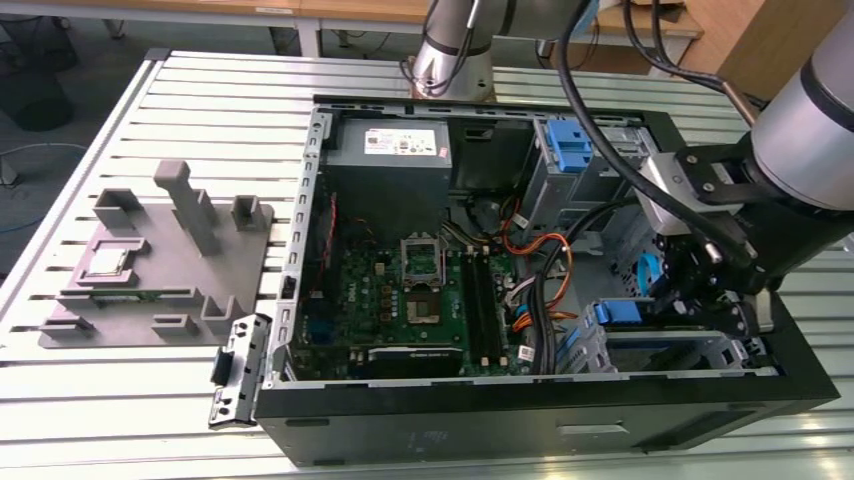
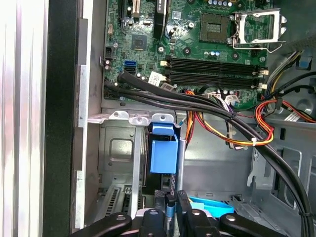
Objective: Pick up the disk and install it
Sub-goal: 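Insert the first disk wire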
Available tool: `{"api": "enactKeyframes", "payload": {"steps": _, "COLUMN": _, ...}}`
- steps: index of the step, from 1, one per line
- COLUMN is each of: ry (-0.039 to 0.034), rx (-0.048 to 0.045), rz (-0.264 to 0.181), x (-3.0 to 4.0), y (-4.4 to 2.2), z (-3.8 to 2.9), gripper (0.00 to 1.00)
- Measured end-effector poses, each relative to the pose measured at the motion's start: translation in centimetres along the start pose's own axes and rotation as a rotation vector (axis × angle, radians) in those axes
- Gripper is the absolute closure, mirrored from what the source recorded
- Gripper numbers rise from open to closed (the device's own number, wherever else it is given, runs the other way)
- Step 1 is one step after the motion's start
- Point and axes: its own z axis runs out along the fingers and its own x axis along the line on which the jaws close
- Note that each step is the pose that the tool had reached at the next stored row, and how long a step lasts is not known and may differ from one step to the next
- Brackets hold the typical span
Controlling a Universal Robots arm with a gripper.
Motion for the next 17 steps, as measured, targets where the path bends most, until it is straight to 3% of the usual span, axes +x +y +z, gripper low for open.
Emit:
{"api": "enactKeyframes", "payload": {"steps": 2, "ry": -0.0007, "rx": 0.0001, "rz": 0.000, "x": -0.03, "y": -0.02, "z": -0.32, "gripper": 0.76}}
{"api": "enactKeyframes", "payload": {"steps": 9, "ry": -0.0015, "rx": 0.0001, "rz": 0.000, "x": -0.20, "y": -0.18, "z": -2.74, "gripper": 0.76}}
{"api": "enactKeyframes", "payload": {"steps": 14, "ry": -0.0019, "rx": -0.0011, "rz": 0.000, "x": -0.20, "y": -0.19, "z": -2.77, "gripper": 0.76}}
{"api": "enactKeyframes", "payload": {"steps": 15, "ry": -0.0021, "rx": -0.0138, "rz": 0.001, "x": -0.20, "y": -0.24, "z": -2.76, "gripper": 0.76}}
{"api": "enactKeyframes", "payload": {"steps": 17, "ry": -0.0036, "rx": -0.0484, "rz": 0.004, "x": -0.19, "y": -0.31, "z": -2.70, "gripper": 0.76}}
